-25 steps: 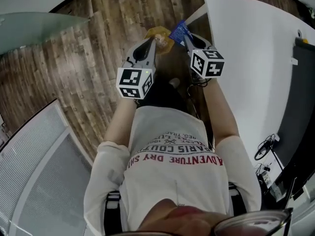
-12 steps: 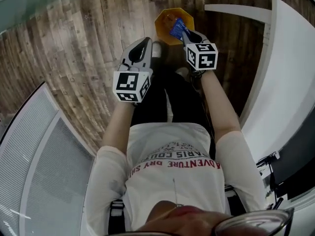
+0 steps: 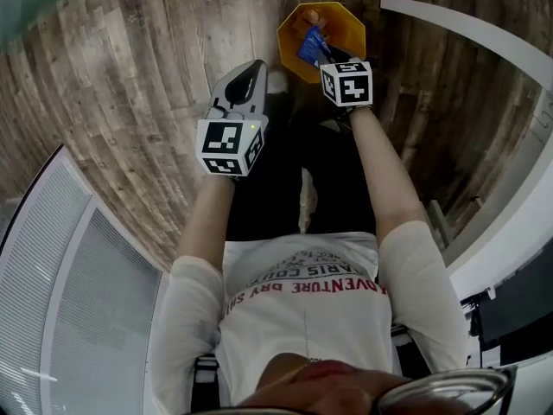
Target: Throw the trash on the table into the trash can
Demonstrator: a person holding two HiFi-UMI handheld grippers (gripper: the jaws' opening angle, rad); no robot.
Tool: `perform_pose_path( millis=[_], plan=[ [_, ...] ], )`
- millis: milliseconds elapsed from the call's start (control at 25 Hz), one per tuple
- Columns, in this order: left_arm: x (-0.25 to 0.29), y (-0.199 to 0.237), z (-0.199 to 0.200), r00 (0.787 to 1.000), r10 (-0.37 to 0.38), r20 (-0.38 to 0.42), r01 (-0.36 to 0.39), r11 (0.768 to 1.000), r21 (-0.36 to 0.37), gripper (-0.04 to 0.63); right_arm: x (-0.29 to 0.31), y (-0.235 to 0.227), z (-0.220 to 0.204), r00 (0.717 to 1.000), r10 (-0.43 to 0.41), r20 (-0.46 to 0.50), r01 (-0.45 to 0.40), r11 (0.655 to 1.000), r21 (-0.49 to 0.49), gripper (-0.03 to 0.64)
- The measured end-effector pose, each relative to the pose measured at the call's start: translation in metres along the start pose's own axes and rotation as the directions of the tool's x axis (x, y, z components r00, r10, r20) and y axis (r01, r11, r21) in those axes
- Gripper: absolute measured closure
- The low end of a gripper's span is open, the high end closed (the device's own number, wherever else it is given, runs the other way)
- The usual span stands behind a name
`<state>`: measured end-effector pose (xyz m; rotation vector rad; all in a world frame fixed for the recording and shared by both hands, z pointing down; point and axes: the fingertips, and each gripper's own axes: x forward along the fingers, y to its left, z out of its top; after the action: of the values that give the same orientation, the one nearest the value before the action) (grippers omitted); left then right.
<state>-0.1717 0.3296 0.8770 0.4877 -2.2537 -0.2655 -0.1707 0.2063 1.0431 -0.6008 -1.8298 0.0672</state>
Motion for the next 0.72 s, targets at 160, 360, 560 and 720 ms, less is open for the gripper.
perform_pose_path(
  millis=[160,360,560,720],
  plan=[
    [0.001,0.003,-0.001,1.0,-0.001,-0.008,0.001,1.0,-0.004,0.572,0.005,0.001,-0.008,0.999,0.014,-0.04,-0.013,1.0,0.014,0.385],
    [-0.015,-0.009,0.019,1.0,-0.006,-0.011,0.006,1.0,0.007,0.572,-0.03,-0.001,0.015,0.999,-0.045,0.009,0.046,0.999,-0.023,0.379],
    [-0.038,-0.039,0.054,1.0,-0.027,-0.003,0.027,0.999,0.026,0.572,-0.087,0.0,0.047,0.994,-0.082,0.071,0.083,0.996,-0.023,0.38],
    [-0.067,-0.07,0.092,0.999,-0.044,0.005,0.044,0.998,0.039,0.572,-0.149,0.02,0.071,0.991,-0.07,0.115,0.073,0.997,-0.018,0.382]
  ],
)
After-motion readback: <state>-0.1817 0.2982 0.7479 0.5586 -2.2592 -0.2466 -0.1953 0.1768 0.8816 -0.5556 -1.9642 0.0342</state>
